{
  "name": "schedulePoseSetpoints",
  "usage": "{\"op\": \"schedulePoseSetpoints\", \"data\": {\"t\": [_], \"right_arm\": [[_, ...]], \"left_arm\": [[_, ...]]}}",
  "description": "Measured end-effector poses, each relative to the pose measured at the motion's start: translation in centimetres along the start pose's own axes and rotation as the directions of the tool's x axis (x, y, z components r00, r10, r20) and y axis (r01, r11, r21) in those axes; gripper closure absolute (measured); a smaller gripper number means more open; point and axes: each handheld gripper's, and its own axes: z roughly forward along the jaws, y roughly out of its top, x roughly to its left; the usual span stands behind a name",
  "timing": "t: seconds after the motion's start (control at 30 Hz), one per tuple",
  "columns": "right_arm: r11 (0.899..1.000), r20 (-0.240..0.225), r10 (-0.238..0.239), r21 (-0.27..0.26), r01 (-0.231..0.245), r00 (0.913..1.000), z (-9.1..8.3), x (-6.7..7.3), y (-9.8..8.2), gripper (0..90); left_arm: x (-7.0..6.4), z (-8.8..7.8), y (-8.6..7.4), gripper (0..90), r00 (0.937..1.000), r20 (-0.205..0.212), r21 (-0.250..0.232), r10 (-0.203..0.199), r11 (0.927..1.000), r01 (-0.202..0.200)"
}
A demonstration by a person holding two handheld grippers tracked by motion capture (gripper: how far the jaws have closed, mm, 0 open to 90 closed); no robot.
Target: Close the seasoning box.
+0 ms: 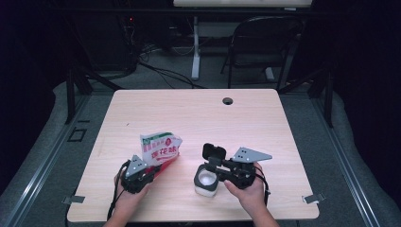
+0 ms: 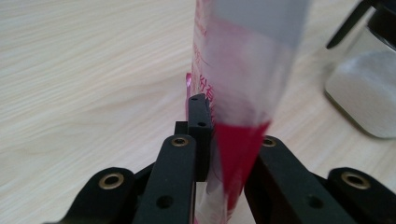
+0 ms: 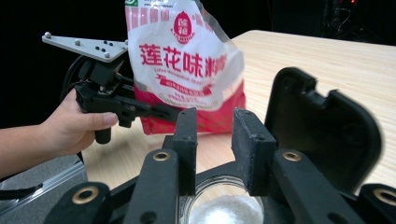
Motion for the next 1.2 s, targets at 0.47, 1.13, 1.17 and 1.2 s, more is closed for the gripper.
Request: {"op": "schedulePoseSetpoints", "data": {"t": [0.47,1.13,1.17,1.2], "right_arm": [[0.998,0.034,0.001,-0.057,0.001,0.9994,-1.7,-0.7,1.2,68.5],[0.995,0.143,0.04,-0.098,-0.026,0.9889,-3.1,-2.9,1.4,53.5],[0.996,0.151,0.041,-0.085,-0.029,0.9877,-3.0,-3.0,1.3,53.4],[0.997,0.155,0.044,-0.077,-0.033,0.9869,-2.8,-3.1,1.2,53.0]], "left_arm": [[2.9,-3.0,0.2,87.5,0.9808,-0.181,-0.043,-0.072,0.997,0.065],[4.6,-3.1,-0.7,75.4,0.9607,-0.275,0.038,-0.042,0.9978,0.054],[4.6,-3.0,-0.8,70.0,0.9626,-0.267,0.04,-0.047,0.9975,0.059],[4.6,-3.0,-0.9,66.5,0.9641,-0.259,0.028,-0.059,0.9972,0.069]]}}
